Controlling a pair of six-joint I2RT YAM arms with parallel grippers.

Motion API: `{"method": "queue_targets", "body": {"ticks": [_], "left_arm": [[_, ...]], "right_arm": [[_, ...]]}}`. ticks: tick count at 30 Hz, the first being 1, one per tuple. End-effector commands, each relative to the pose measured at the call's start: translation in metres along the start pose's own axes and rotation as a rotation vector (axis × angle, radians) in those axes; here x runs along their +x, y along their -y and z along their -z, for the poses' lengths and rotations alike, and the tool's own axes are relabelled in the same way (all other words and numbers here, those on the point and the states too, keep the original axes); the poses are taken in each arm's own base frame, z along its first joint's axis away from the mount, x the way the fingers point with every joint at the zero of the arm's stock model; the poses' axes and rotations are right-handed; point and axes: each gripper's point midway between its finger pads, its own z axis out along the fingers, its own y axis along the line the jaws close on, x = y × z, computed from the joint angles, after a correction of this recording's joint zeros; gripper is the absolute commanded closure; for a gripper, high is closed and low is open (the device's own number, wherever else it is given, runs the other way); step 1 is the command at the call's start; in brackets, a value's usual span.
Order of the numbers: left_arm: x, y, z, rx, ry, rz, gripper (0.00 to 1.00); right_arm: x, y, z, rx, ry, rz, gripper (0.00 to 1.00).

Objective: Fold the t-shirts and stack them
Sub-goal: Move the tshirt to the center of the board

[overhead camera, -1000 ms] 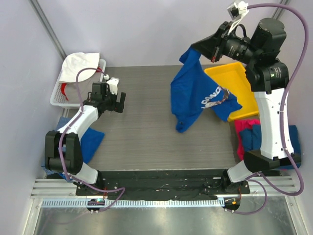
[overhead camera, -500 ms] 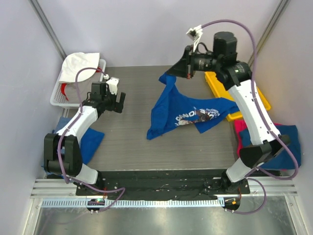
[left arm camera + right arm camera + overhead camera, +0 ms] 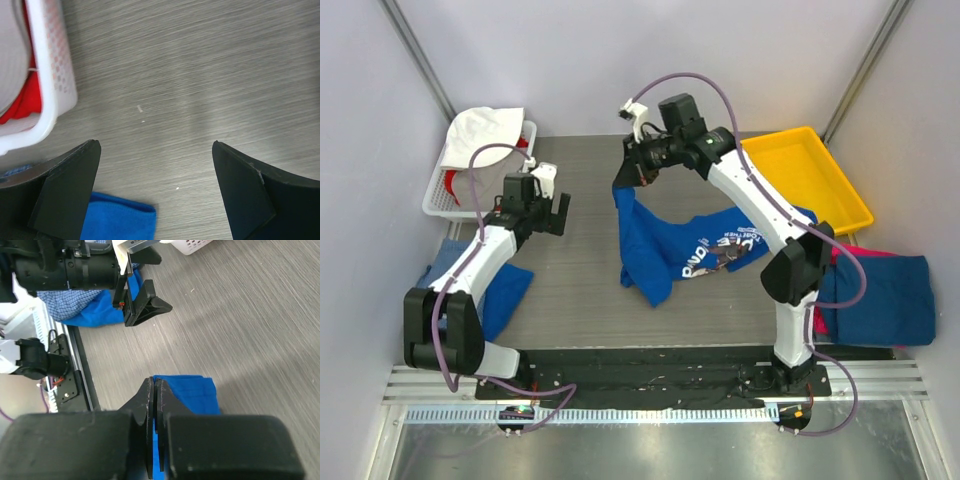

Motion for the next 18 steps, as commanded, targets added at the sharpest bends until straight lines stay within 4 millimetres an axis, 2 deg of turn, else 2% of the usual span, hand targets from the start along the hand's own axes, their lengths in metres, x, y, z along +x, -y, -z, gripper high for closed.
{"method": "queue_targets", "body": {"ticks": [1, 4, 5, 8, 11, 13, 14, 15, 16, 17, 18], "left_arm": [[-0.018, -0.025, 0.013, -0.149, 0.072, 0.049, 0.0], [-0.024, -0.038, 0.018, -0.235, 0.094, 0.113, 0.0], [-0.024, -0.048, 0.02, -0.295, 0.093, 0.15, 0.0], [-0.027, -0.067, 0.025, -0.382, 0.095, 0.228, 0.0], [-0.029, -0.09, 0.031, -0.458, 0.104, 0.299, 0.0], [-0.034, -0.104, 0.034, -0.488, 0.117, 0.358, 0.0], [-0.034, -0.117, 0.037, -0.515, 0.12, 0.388, 0.0], [-0.03, -0.124, 0.034, -0.508, 0.107, 0.421, 0.0], [-0.038, -0.131, 0.037, -0.512, 0.122, 0.438, 0.0], [-0.038, -0.141, 0.04, -0.527, 0.121, 0.458, 0.0], [-0.039, -0.144, 0.04, -0.529, 0.124, 0.465, 0.0]], "right_arm": [[-0.021, -0.012, -0.018, 0.004, 0.023, 0.102, 0.99], [-0.012, -0.017, -0.041, -0.027, -0.006, 0.098, 0.99], [-0.001, -0.011, -0.054, -0.034, -0.032, 0.08, 0.99], [0.015, -0.011, -0.081, -0.052, -0.069, 0.074, 0.99], [0.025, -0.007, -0.103, -0.059, -0.086, 0.066, 0.99], [0.025, -0.006, -0.112, -0.054, -0.082, 0.062, 0.99], [0.018, -0.007, -0.116, -0.054, -0.066, 0.074, 0.99], [0.023, -0.004, -0.124, -0.054, -0.075, 0.069, 0.99], [0.023, -0.004, -0.129, -0.058, -0.074, 0.067, 0.99], [0.019, -0.007, -0.131, -0.061, -0.062, 0.08, 0.99], [0.022, -0.005, -0.136, -0.063, -0.067, 0.079, 0.99]]}}
